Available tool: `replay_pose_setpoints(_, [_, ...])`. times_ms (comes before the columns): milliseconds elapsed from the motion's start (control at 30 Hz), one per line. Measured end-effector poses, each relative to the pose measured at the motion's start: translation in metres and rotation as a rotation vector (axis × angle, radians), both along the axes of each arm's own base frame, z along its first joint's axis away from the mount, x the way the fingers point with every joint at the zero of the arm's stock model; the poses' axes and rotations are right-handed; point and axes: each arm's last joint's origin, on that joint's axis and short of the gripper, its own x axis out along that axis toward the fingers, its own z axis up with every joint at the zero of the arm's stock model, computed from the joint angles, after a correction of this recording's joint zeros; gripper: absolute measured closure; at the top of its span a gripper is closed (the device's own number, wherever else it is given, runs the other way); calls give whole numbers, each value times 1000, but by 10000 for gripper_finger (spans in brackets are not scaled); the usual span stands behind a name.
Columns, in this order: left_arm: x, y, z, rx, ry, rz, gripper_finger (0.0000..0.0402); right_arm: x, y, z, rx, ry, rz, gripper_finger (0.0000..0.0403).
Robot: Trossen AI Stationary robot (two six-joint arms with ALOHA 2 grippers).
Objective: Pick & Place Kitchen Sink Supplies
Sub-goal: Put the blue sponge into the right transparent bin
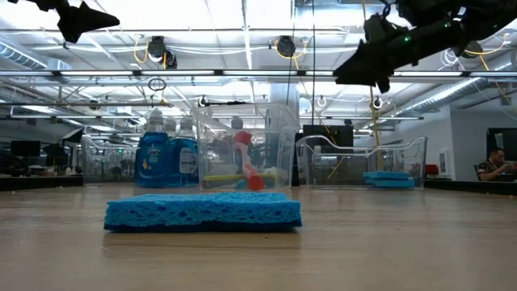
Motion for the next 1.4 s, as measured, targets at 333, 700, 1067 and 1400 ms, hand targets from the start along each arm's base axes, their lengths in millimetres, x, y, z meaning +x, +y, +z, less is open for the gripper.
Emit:
replay_pose_setpoints(333, [0,0,0,-1,0,0,52,12,22,23,-81,-223,112,282])
replay_pose_setpoints(700, [0,0,0,-3,1,-9,52,25,33,36,-172,-394,120,282])
replay_pose_setpoints(1067, [0,0,-1,-4,12,-12,52,47,72,19,-110,-328,316,282])
replay_pose_setpoints(1400, [0,-3,-2,-14,18,-116,52,74,109,26,-71,-185,427,282])
